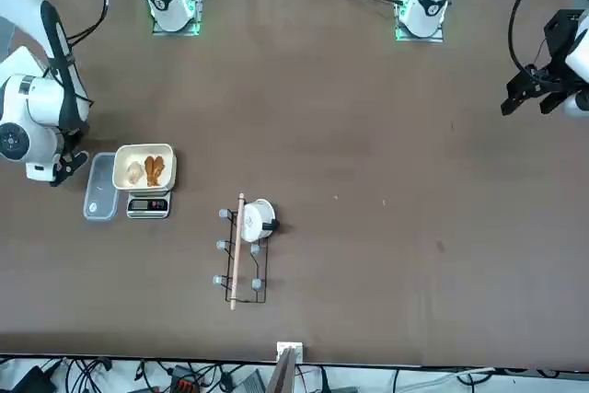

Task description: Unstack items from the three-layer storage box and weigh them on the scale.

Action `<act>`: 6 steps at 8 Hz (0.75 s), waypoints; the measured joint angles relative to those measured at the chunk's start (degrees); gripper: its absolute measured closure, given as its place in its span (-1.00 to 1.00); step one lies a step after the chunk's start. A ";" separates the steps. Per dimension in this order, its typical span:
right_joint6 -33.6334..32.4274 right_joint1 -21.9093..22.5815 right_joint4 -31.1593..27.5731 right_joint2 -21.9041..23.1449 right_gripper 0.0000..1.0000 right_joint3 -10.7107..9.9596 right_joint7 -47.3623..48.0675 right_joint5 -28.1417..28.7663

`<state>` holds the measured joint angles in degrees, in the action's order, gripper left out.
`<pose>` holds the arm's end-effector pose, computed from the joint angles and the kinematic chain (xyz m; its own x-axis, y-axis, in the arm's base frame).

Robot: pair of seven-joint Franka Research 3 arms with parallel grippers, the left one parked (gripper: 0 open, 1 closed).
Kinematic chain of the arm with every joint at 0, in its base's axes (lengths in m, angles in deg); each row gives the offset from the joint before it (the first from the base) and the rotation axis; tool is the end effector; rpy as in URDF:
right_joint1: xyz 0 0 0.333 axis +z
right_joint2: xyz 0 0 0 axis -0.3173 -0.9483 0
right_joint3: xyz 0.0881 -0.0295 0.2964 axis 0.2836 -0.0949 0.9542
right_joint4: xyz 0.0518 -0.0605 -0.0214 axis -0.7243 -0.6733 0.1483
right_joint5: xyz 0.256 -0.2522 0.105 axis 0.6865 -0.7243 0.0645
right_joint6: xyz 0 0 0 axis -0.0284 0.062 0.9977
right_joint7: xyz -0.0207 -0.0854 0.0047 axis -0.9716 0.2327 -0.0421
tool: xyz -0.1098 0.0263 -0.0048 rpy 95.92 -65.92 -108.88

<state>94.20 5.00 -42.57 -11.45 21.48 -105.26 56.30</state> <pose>0.5230 -0.2255 0.2001 0.6858 0.5658 -0.4577 0.6499 -0.7592 0.0352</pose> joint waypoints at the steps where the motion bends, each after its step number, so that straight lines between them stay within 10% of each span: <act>1: 0.00 0.67 0.75 -0.27 0.78 0.65 0.00 1.54; 6: -2.74 2.35 2.77 -1.28 0.78 0.69 0.19 1.89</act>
<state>91.46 7.35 -39.80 -12.73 22.17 -105.07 58.19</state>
